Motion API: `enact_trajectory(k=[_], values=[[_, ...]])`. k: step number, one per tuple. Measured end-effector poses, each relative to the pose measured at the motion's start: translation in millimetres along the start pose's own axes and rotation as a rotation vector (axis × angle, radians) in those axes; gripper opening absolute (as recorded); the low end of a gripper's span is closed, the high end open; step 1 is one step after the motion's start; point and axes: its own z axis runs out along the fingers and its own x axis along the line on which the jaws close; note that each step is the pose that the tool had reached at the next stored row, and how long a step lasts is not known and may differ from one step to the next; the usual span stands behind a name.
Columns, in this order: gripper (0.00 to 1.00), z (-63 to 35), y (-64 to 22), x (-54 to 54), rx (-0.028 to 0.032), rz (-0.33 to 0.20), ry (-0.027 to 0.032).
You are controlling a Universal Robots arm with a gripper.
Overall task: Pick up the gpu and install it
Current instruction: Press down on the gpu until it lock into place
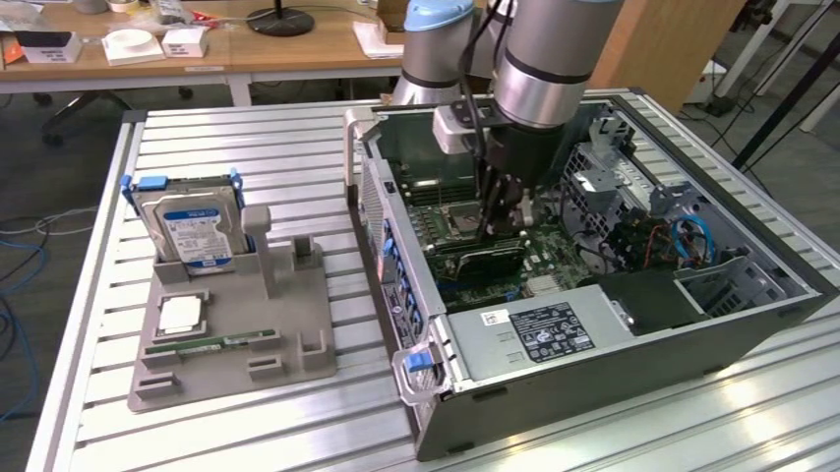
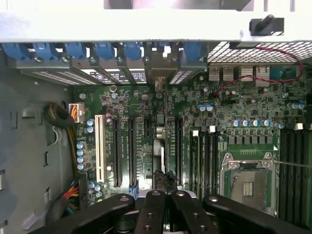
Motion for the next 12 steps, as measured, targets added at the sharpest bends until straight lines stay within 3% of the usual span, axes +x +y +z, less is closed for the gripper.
enact_trajectory(k=[4, 12], values=[[0.11, 6.7, -0.2, 0.1, 0.0001, 0.0, -0.0002], [0.11, 6.9, -0.1, 0.2, 0.0001, 0.0, -0.0002]])
